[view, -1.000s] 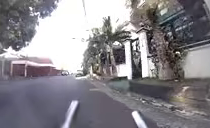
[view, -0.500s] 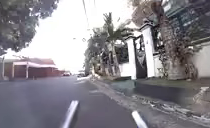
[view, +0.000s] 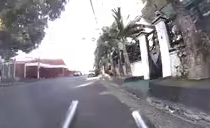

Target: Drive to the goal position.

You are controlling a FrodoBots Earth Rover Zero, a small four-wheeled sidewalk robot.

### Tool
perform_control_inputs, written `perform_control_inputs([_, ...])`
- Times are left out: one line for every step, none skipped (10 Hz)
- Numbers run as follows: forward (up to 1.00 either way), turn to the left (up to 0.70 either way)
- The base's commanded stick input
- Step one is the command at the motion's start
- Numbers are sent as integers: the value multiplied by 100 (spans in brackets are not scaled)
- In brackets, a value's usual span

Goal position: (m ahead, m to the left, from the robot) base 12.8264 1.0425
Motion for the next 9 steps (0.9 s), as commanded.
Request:
perform_control_inputs([70, 0])
perform_control_inputs([70, 0])
perform_control_inputs([70, 0])
perform_control_inputs([70, 0])
perform_control_inputs([70, 0])
perform_control_inputs([70, 0])
perform_control_inputs([70, 0])
perform_control_inputs([70, 0])
perform_control_inputs([70, 0])
